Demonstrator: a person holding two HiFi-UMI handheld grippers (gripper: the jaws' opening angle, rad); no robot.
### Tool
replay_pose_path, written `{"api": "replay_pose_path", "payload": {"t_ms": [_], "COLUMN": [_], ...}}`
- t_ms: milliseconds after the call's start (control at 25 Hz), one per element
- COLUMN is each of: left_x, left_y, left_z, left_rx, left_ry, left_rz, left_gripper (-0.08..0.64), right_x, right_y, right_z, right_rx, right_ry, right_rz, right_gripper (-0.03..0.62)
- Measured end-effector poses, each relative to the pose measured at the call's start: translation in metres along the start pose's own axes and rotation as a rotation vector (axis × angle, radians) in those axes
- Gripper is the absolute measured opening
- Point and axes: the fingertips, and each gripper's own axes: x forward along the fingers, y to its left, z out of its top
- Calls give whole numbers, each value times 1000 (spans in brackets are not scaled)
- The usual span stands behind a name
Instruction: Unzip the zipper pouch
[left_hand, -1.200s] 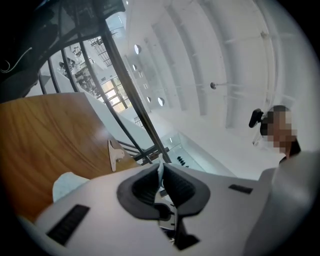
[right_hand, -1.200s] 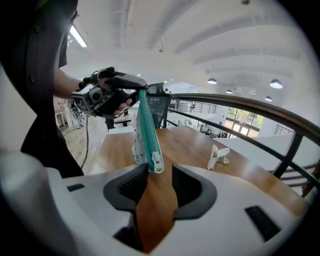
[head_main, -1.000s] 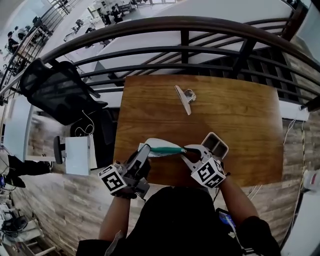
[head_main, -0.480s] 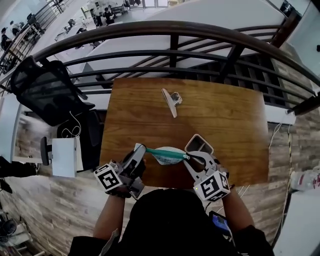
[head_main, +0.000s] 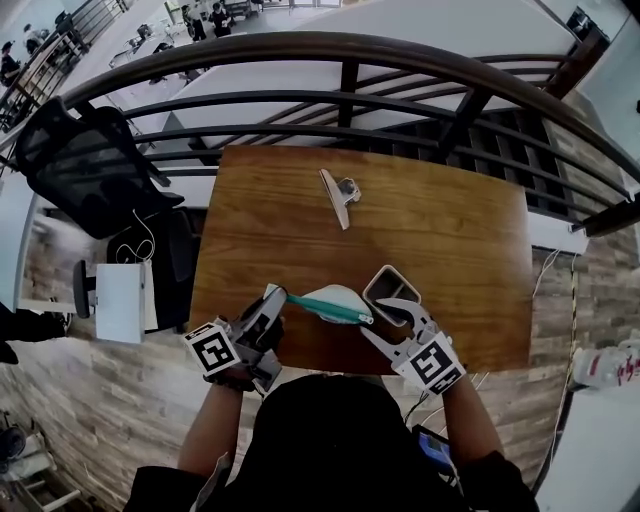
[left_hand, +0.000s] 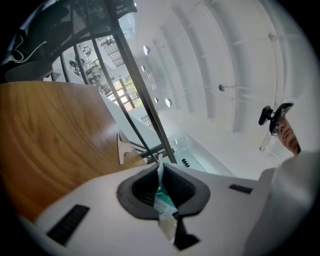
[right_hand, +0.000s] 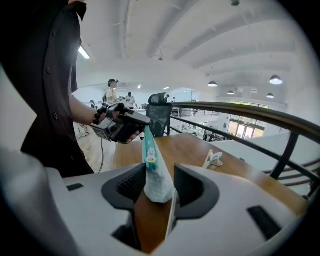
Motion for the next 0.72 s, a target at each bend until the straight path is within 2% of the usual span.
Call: {"api": "replay_pose_path", "payload": {"t_ms": [160,320,440,560,680,720], "left_x": [-6,-4,-3,-1,0,1], "left_y": [9,8,9,8,8,8], "left_z": [1,3,3,4,9,10], "left_rx": [-56,-88,-117,-106,-101,-97], "left_ry": [-21,-52,-69,-65,-67,-68], "left_rz": [36,40,53,56,54,57], "left_gripper": [26,26,26,26,26,26], "right_x": [11,20,22,24,27,25], "right_y": [6,9,12,13,14,13], "right_z": [-9,-12,-12,-15,-13,-10], "right_rx": [-43,-73,-72,-42,-7,5], "right_ry": [12,-5,-25,-45,-59,-70], "right_rz": [67,75,81,90,94,89], "right_gripper": [198,198,151,106,95,50]}}
